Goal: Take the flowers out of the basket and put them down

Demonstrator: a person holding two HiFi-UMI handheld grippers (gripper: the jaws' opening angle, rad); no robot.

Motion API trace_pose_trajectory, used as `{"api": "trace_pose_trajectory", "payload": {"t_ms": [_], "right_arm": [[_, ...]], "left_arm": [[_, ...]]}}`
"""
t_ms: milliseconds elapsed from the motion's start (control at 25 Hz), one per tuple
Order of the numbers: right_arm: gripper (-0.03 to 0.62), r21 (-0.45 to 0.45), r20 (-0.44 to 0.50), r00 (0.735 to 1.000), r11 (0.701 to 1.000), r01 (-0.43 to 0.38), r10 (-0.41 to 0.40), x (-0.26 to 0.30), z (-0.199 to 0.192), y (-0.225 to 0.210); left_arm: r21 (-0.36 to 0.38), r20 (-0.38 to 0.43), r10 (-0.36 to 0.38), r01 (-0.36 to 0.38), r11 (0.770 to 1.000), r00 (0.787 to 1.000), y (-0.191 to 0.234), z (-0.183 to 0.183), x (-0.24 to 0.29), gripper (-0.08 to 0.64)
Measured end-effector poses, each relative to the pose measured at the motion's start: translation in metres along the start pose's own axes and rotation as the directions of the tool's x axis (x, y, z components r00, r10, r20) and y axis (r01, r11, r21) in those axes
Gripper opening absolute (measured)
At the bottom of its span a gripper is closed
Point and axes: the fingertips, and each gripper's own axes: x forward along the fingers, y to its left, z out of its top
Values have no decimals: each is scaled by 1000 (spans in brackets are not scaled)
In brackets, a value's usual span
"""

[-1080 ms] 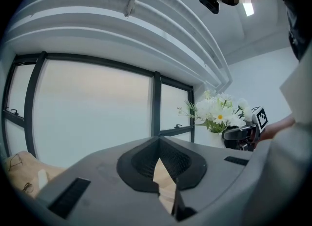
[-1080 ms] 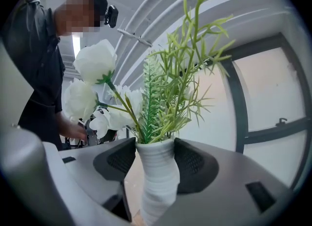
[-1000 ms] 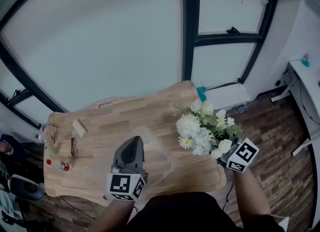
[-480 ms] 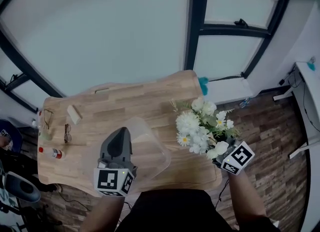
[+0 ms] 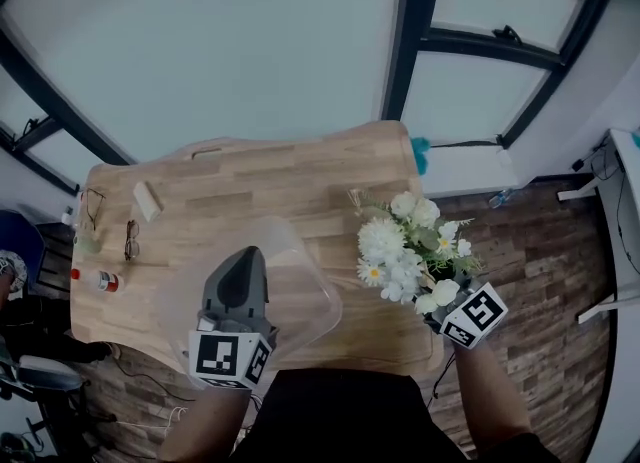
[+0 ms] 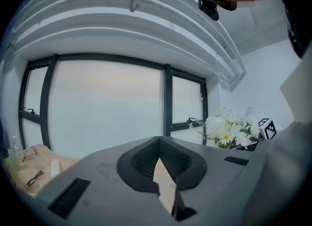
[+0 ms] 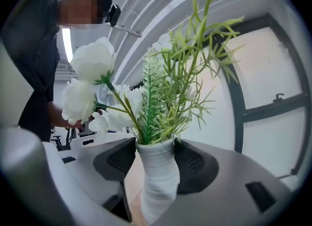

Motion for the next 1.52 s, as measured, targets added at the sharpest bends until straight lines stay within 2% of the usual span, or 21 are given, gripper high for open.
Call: {"api": "trace_pose_trajectory", "payload": {"t_ms": [240, 760, 960, 1400, 1520], "right_arm": [[268, -67, -33, 999, 998, -16, 14, 8, -27, 3], [268, 14, -53, 997, 999, -52, 53, 36, -72, 1], [268, -1, -58, 997, 998, -59, 58, 45, -82, 4], [270, 40, -22, 999, 999, -26, 27, 44, -84, -1], [270, 22, -33, 999, 1000, -19, 20, 45, -84, 0]], "left_arm": [[-1, -28, 30, -30, 1000, 999, 1, -16, -3, 5], [26, -129, 80, -78, 997, 988, 20, -48, -18, 5], [29, -162, 95, -92, 995, 982, 29, -59, -22, 5], [32, -154, 83, -79, 996, 985, 26, -50, -17, 5], [43, -154, 70, -64, 997, 986, 22, -47, -15, 5]]}}
